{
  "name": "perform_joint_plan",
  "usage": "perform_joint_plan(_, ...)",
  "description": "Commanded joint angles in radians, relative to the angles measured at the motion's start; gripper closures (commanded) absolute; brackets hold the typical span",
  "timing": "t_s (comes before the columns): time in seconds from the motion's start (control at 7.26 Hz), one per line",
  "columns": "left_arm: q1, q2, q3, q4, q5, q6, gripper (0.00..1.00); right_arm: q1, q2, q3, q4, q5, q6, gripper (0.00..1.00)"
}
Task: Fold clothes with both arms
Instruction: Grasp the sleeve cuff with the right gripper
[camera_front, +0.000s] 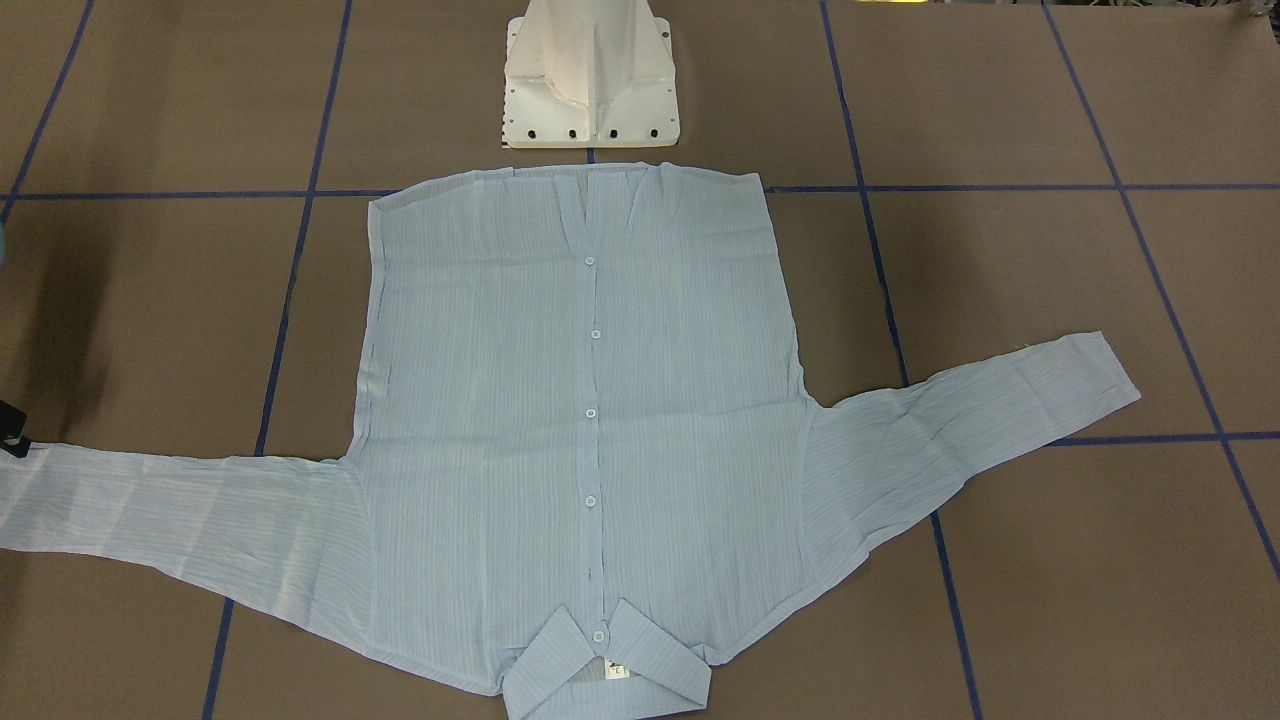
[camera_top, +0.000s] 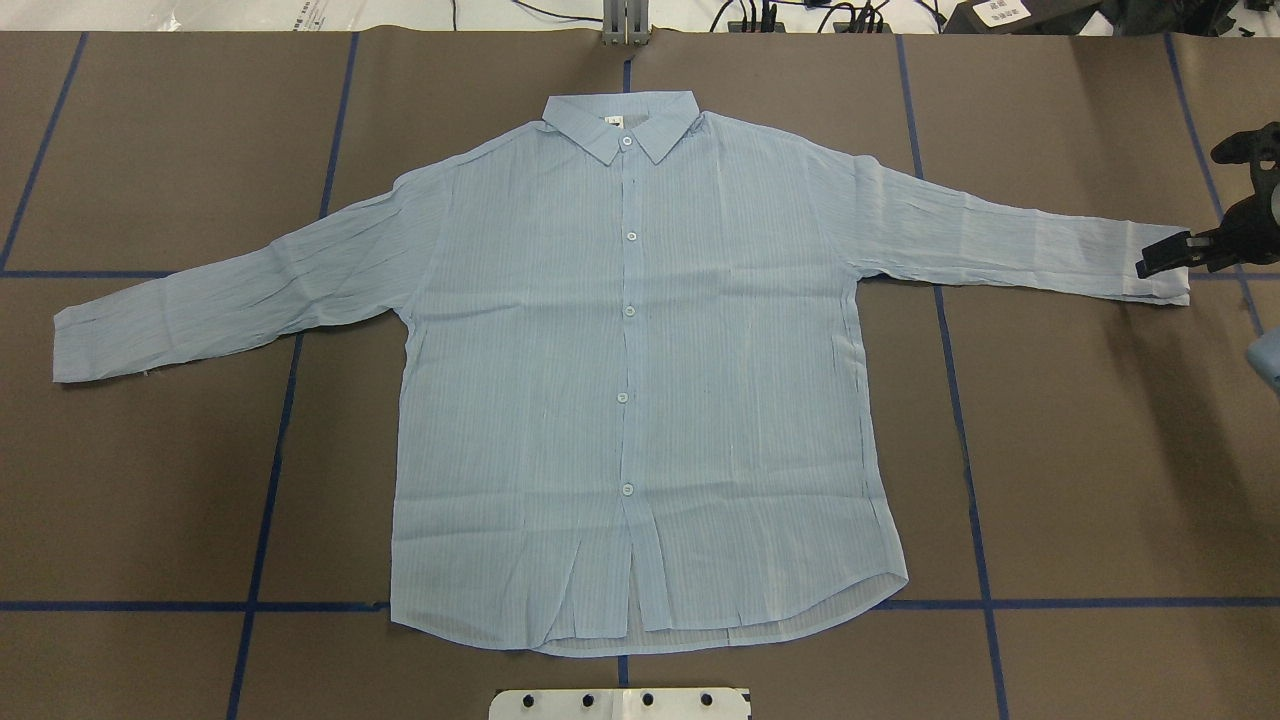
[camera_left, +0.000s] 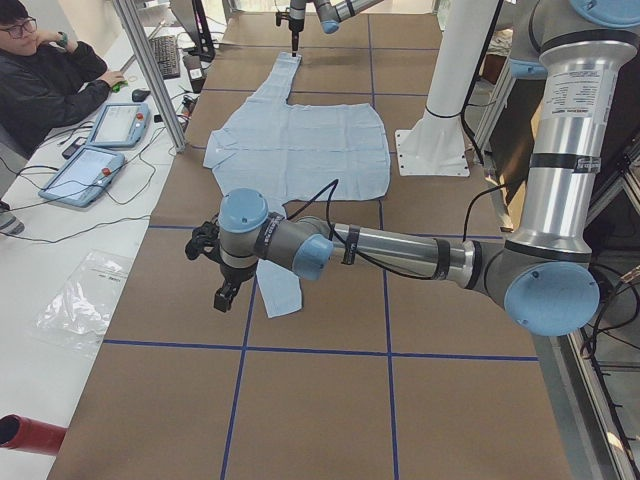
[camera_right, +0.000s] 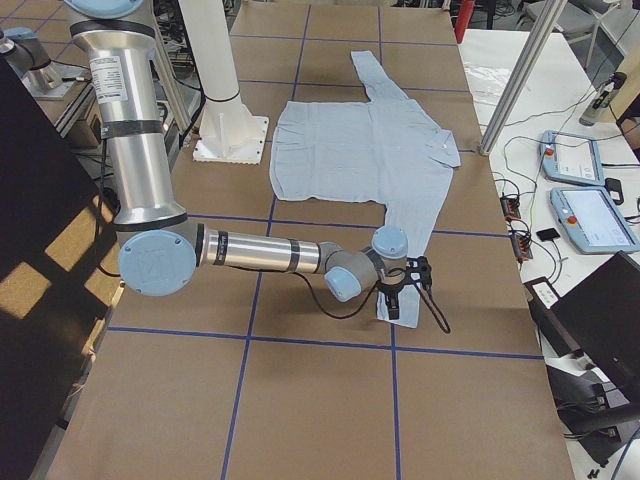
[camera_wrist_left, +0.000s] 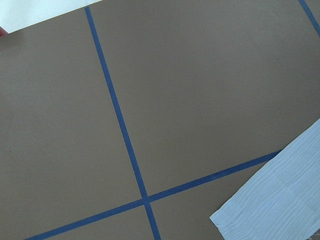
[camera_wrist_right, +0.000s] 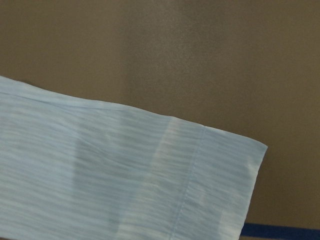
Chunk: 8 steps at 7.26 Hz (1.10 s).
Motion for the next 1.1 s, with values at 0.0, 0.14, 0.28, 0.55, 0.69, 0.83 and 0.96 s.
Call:
perform_joint_plan(0.0,0.0,0.001,-0.001,-0.001,0.0,0.0,0.0,-0.002,0.005,-0.009,0.003,-0.041,0.001,0.0)
perform_joint_plan(0.14,0.0,0.001,-0.001,-0.001,0.0,0.0,0.01,-0.002,0.008,-0.027,0.003,-0.04,-0.043,0.0)
perform_joint_plan(0.28,0.0,-0.002,-0.001,-0.001,0.0,0.0,0.01,-0.002,0.011,-0.043,0.001,-0.032,-0.1,0.01)
perform_joint_plan(0.55,0.0,-0.004,-0.001,-0.001,0.0,0.0,0.0,-0.002,0.012,-0.049,-0.005,-0.018,-0.116,0.03)
perform_joint_plan(0.69,0.0,-0.004,-0.001,-0.001,0.0,0.0,0.0,-0.002,0.012,-0.061,-0.009,-0.009,-0.114,0.08)
perform_joint_plan(0.83,0.0,-0.004,-0.001,-0.001,0.0,0.0,0.0,-0.002,0.017,-0.07,-0.011,0.011,-0.111,0.12)
perform_joint_plan(0.96,0.0,-0.004,-0.001,-0.001,0.0,0.0,0.01,0.001,0.03,-0.095,-0.011,0.026,-0.111,0.15)
